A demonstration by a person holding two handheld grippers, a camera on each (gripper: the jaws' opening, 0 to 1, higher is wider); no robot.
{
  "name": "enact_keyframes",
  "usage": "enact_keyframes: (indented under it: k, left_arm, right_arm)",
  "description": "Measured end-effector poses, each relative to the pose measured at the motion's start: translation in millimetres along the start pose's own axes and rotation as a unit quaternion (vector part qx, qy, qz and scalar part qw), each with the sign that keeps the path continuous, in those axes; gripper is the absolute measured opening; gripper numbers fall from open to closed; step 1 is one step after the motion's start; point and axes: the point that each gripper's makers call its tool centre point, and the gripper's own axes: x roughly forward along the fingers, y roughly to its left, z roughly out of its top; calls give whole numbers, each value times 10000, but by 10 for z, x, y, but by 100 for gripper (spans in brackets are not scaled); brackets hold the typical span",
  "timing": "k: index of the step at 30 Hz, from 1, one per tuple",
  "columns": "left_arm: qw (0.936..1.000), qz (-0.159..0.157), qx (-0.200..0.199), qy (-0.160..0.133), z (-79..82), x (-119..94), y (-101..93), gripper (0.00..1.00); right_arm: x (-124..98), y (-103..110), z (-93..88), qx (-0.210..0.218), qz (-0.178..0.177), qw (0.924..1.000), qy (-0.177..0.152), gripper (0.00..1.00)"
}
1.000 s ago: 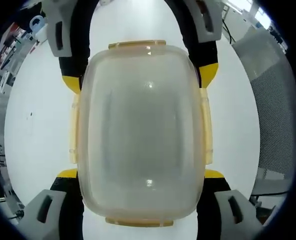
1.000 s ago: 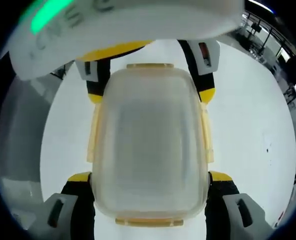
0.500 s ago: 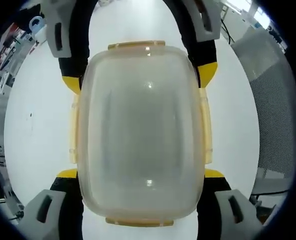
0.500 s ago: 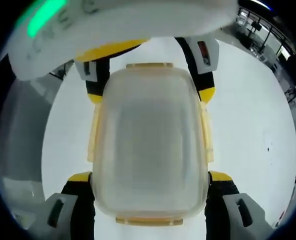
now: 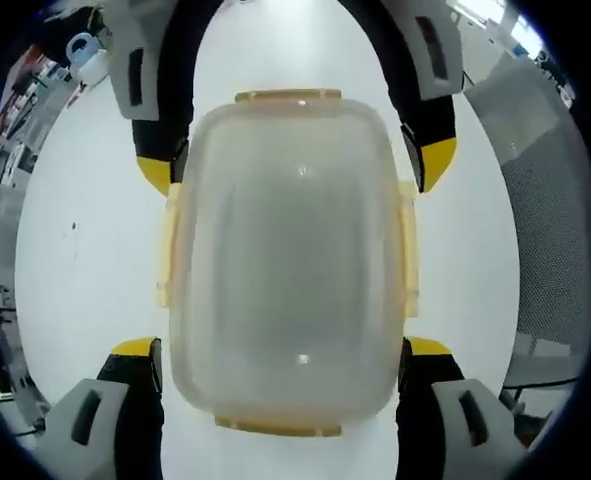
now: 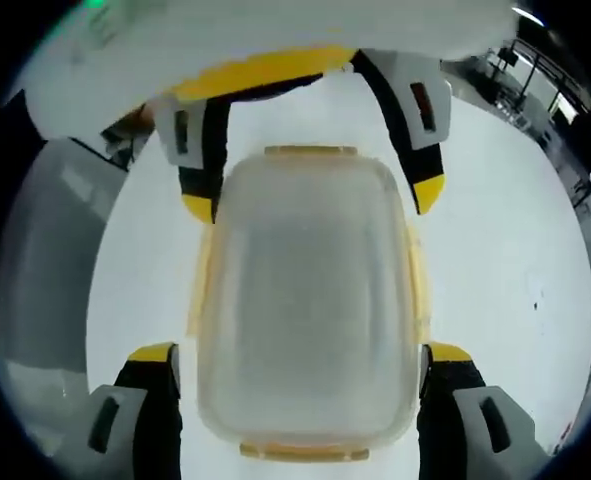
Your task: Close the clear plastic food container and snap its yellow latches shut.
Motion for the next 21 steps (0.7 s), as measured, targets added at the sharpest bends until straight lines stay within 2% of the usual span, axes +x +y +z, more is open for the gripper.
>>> enact_keyframes:
  k: [3, 7, 14, 21]
  left_arm:
    - [10000, 57, 67, -10, -6, -18, -5, 99]
    - [9999, 93, 11, -74, 3, -64, -13, 99]
    - [9998, 103, 43, -175, -20, -141, -51, 99]
    - [9994, 128, -165, -278, -33, -183, -13, 99]
  right_arm:
    - [-31, 12, -52, 6, -16, 10000, 35, 100]
    - [-86, -23, -28, 127, -71, 9998, -153, 100]
    - [-164, -14, -24, 257, -149, 9991, -297, 100]
    - [-195, -22, -31, 394, -216, 9981, -418, 100]
